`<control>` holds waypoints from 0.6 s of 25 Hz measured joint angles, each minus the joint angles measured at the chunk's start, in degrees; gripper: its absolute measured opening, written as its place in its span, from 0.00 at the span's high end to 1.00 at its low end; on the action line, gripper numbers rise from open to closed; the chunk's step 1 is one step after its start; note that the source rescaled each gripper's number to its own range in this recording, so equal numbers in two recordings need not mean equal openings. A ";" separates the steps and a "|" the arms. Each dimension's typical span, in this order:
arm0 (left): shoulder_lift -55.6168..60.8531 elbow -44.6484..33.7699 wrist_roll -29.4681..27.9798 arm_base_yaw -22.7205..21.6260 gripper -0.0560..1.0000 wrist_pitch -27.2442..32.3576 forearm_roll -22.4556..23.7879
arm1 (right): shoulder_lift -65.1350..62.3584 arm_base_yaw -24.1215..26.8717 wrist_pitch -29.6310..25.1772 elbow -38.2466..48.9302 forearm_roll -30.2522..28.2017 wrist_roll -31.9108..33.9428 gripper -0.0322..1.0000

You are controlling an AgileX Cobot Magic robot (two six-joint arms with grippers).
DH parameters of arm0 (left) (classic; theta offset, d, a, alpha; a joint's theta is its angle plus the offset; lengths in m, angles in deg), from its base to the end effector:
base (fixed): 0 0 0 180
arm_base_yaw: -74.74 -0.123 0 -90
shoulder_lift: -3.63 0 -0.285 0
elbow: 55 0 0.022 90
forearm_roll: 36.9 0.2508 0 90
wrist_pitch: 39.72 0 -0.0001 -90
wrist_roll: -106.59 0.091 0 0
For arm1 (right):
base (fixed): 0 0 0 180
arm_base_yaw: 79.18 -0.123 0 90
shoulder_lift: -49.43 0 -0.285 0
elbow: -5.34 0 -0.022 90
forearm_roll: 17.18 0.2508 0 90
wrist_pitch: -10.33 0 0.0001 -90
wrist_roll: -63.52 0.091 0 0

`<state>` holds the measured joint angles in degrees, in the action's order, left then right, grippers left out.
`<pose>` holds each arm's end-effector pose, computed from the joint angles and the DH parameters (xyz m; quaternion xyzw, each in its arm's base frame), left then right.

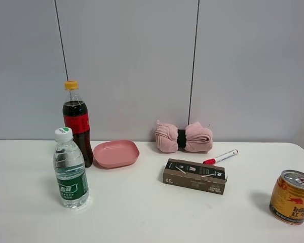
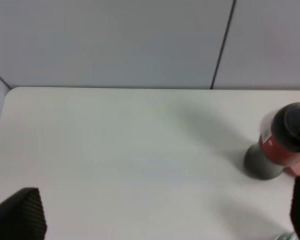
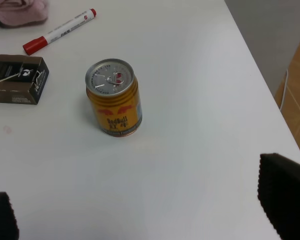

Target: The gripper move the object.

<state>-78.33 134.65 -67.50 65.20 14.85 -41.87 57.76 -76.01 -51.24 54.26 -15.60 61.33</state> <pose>0.2624 0.0376 0.4479 -0.0350 0.8930 0.0176 0.4484 -0.0032 0.0024 0.2745 0.0068 0.8607 -0.0100 0.5089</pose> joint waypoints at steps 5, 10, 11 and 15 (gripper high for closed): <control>15.38 -18.11 0.00 -3.01 0.00 -5.03 -0.39 | 0.00 0.00 0.00 0.00 0.00 0.00 0.00; 35.09 -32.12 0.00 -5.17 0.00 -6.31 -0.39 | 0.00 0.00 0.00 0.00 0.00 0.00 0.00; 38.62 -34.23 0.00 -5.25 0.00 -6.31 -0.39 | 0.00 0.00 0.00 0.00 0.00 0.00 0.00; 52.84 -40.08 0.00 -5.25 0.00 -5.74 -0.46 | 0.00 0.00 0.00 0.00 0.00 0.00 0.00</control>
<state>-25.49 94.58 -67.50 59.96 9.11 -42.33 57.76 -76.01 -51.24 54.26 -15.60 61.33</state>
